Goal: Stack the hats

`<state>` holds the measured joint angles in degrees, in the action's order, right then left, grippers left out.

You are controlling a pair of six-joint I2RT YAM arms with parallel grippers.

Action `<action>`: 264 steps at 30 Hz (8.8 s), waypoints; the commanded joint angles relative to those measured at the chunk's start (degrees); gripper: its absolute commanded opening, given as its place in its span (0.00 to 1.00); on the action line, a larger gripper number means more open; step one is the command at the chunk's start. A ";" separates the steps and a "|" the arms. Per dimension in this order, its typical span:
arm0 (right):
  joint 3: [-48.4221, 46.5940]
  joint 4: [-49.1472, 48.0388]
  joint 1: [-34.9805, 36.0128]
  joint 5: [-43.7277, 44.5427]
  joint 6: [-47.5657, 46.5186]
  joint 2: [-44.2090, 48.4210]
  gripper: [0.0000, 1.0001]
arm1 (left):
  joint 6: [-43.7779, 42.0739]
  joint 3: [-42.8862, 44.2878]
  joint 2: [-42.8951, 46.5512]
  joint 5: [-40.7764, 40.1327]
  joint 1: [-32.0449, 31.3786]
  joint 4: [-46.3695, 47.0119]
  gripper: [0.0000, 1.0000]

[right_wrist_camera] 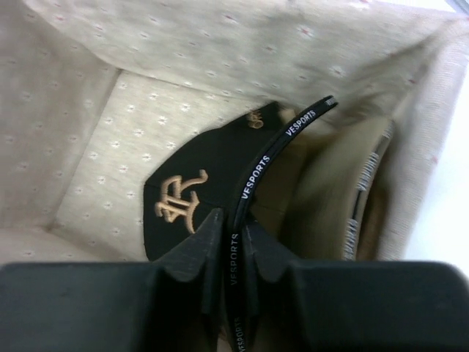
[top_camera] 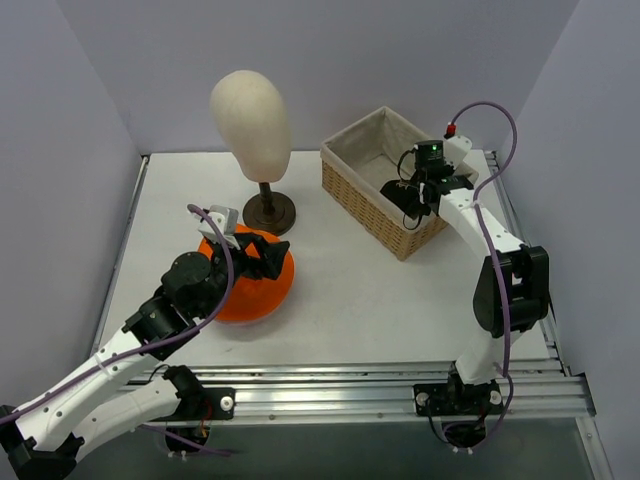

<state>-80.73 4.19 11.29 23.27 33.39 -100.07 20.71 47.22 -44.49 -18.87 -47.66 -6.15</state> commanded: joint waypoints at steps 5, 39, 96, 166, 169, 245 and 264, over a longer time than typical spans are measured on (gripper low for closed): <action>-3.91 1.53 -0.83 -1.56 0.98 1.28 0.00 | -0.41 -0.64 1.34 -0.90 -0.24 2.99 0.94; 5.66 -20.68 -0.48 -11.66 0.72 20.88 0.00 | 0.47 -3.01 4.32 -2.92 -0.24 4.75 0.94; -15.67 -63.08 29.05 0.90 -21.70 7.09 0.00 | 4.42 2.53 12.75 -6.27 -0.15 -0.26 0.94; -27.38 -89.62 37.05 0.73 3.18 -15.24 0.00 | 5.48 -1.34 25.33 -11.01 -0.15 -6.06 0.94; -24.66 -90.58 36.87 2.39 2.65 -14.28 0.00 | 5.48 -1.34 25.33 -11.10 -0.15 -6.15 0.94; 12.06 -32.84 23.87 -17.72 -2.97 27.28 0.60 | -3.32 53.40 -25.10 11.63 31.11 -19.51 0.71; 11.84 -35.83 23.69 -18.08 -8.95 21.60 0.59 | 5.83 54.12 -44.80 31.00 47.39 -1.33 0.73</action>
<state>-64.14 -28.23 35.22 6.79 27.33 -74.48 23.77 102.19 -87.85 8.71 -0.14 -14.15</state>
